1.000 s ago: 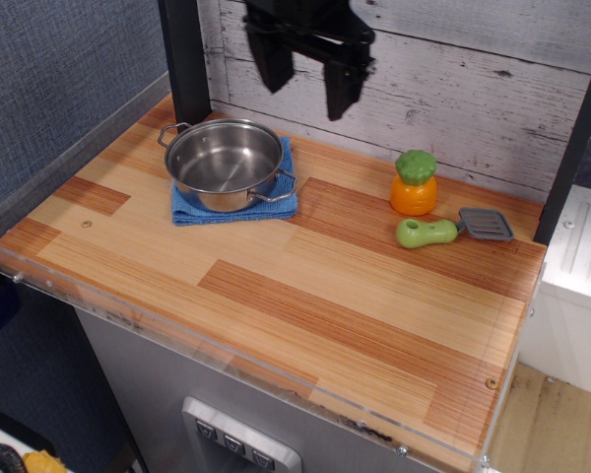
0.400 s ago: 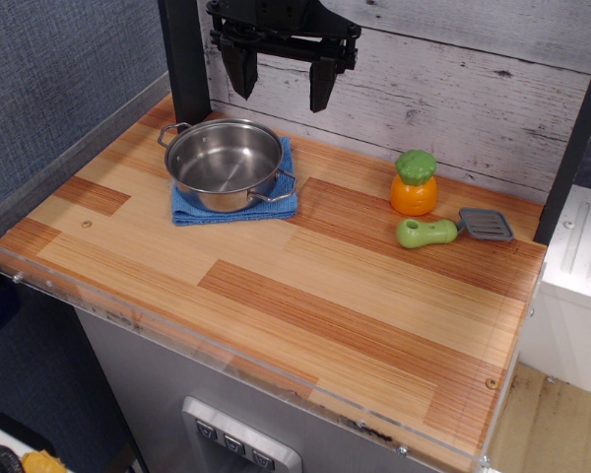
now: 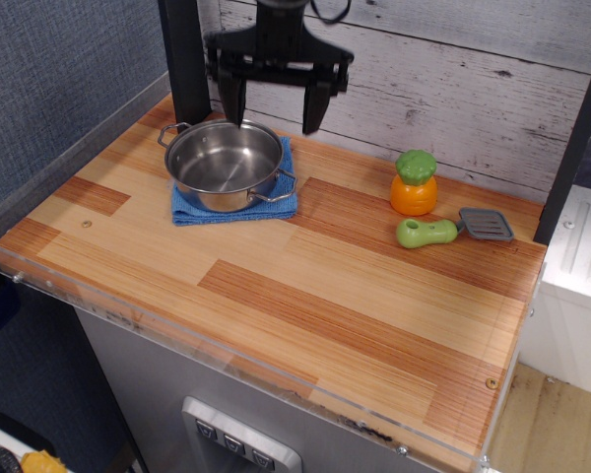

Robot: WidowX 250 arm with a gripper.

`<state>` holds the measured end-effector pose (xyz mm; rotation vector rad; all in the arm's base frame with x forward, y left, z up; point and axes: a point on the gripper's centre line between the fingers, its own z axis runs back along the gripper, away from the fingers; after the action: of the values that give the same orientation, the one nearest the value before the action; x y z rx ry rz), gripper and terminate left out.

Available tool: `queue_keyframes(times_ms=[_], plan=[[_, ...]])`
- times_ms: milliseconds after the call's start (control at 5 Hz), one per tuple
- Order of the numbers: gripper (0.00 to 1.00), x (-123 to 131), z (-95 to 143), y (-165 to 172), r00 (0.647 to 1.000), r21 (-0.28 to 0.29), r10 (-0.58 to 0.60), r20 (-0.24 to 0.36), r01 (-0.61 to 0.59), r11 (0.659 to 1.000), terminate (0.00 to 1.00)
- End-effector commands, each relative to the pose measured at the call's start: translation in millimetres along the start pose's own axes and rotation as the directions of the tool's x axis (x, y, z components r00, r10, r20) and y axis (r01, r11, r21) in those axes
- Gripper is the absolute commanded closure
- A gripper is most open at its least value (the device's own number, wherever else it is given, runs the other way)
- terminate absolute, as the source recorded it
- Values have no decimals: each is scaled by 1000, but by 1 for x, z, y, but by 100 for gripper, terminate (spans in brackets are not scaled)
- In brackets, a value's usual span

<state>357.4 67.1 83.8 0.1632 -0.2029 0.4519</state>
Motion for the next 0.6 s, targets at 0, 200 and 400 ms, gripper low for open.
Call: queue_keyframes(times_ms=[0,200,400], plan=[[0,5,-15,5,992,-22,122,12,-121,992,0],[0,15,-26,1,990,-45,141,10,-140,989,0],[0,24,-35,-3,987,-26,162,11,-161,987,0]])
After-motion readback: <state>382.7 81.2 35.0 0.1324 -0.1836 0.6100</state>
